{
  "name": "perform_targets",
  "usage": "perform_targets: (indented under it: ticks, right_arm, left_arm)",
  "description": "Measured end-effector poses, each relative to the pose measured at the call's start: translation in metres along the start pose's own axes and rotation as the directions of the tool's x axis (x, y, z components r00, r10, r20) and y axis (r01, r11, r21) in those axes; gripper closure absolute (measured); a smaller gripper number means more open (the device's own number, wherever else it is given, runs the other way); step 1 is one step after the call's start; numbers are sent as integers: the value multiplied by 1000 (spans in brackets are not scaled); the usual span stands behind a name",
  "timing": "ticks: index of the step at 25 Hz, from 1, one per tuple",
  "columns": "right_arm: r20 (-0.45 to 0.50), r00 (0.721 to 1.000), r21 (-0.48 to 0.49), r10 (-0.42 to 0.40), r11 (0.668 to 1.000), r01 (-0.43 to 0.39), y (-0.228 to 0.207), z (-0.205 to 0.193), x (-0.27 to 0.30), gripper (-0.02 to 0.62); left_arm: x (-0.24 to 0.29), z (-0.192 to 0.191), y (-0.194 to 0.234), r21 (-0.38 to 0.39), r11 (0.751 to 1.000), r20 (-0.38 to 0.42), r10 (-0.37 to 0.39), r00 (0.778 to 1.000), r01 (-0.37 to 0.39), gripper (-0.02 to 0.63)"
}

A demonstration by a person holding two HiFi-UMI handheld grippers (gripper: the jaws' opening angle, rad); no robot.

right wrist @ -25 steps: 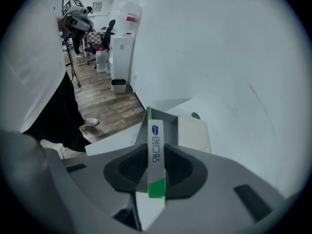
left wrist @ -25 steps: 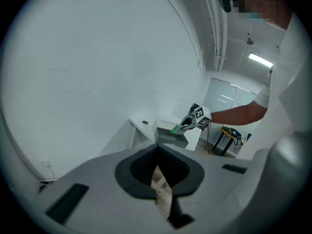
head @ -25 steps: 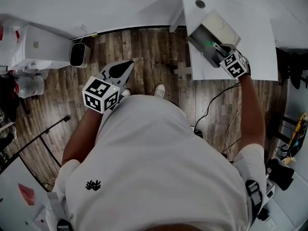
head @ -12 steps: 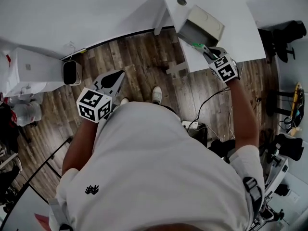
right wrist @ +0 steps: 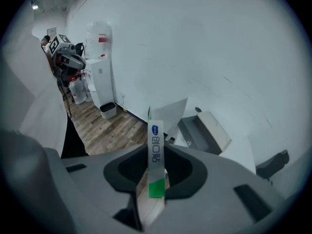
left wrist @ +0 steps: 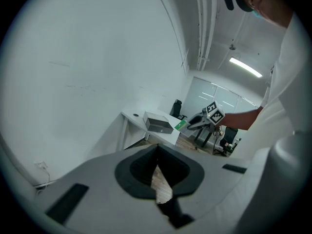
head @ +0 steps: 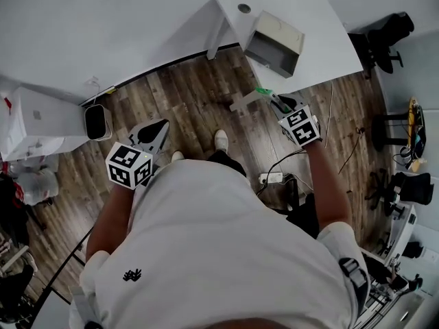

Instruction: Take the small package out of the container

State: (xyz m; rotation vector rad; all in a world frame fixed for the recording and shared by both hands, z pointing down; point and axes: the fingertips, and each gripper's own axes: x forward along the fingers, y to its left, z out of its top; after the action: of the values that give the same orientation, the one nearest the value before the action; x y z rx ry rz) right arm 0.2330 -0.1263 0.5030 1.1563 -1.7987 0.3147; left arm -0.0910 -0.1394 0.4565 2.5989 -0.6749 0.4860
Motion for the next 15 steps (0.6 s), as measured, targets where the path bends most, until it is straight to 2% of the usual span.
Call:
perform_targets:
  ticks: [9,15]
  right_arm:
    - [17,1000,170,12,985,-15,85,-21,-25,499]
    - [17,1000,244,13,970,-16,117,-29,-40,499]
  left_arm:
    - [-5,-14,-10,13,998,-11,-65,998,65,600]
    - [-3,-19,-17,21,995,-22,-101,995,101,600]
